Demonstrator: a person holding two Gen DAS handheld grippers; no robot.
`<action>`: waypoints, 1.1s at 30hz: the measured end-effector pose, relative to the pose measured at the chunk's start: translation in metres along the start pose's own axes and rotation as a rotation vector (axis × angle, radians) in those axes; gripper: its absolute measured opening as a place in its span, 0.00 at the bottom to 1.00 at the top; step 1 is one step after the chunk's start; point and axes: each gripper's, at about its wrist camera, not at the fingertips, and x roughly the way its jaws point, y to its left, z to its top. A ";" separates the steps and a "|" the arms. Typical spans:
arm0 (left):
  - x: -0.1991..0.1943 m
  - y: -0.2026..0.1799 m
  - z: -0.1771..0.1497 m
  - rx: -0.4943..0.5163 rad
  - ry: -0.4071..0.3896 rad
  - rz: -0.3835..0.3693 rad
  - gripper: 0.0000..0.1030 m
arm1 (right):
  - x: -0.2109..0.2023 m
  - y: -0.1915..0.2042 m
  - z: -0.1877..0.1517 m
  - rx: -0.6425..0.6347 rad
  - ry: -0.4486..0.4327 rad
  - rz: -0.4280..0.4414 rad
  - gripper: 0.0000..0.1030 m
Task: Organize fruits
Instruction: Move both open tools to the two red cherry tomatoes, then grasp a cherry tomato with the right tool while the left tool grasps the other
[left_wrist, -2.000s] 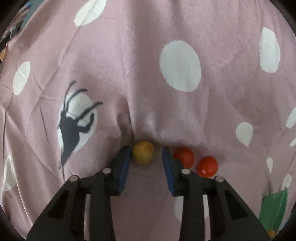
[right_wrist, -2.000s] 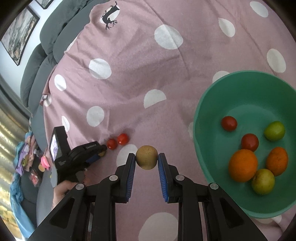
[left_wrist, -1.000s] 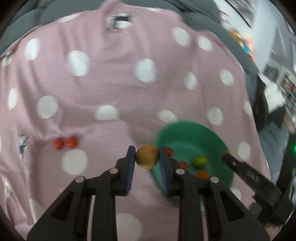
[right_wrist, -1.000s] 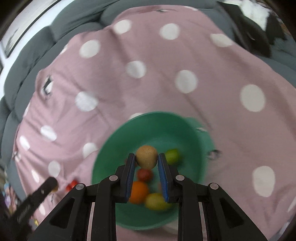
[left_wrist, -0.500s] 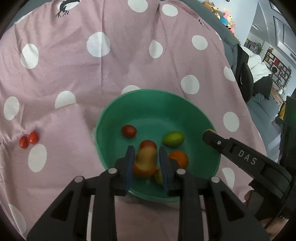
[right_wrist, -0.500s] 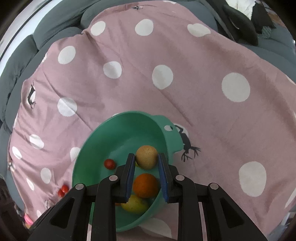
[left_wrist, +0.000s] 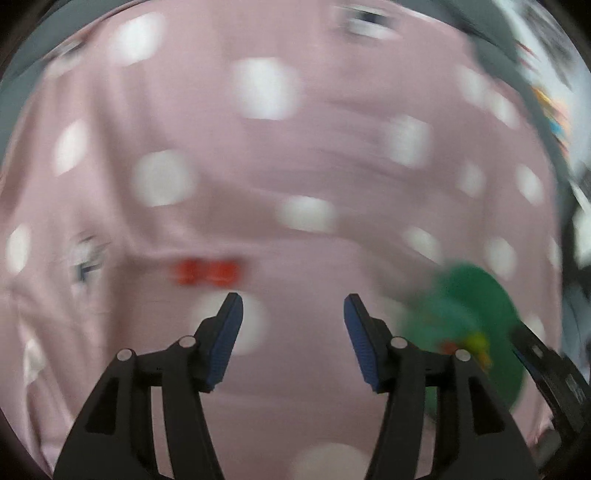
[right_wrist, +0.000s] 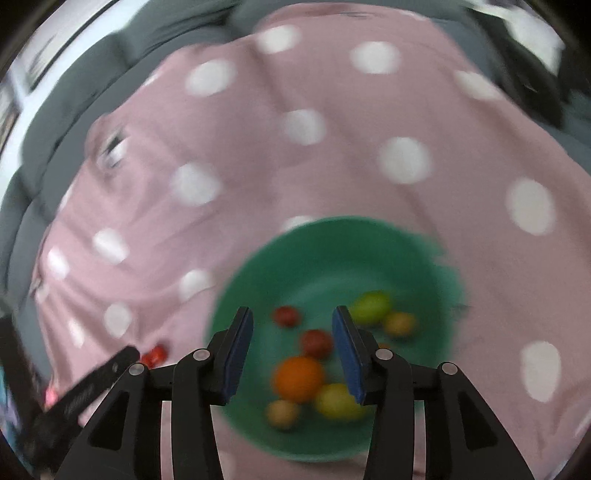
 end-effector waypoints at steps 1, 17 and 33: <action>0.005 0.027 0.004 -0.057 0.000 0.060 0.59 | 0.007 0.016 0.001 -0.028 0.017 0.033 0.44; 0.060 0.137 0.010 -0.349 0.076 0.118 0.58 | 0.184 0.197 -0.048 -0.299 0.415 0.226 0.44; 0.055 0.124 0.023 -0.289 0.049 0.090 0.54 | 0.197 0.185 -0.048 -0.281 0.385 0.181 0.30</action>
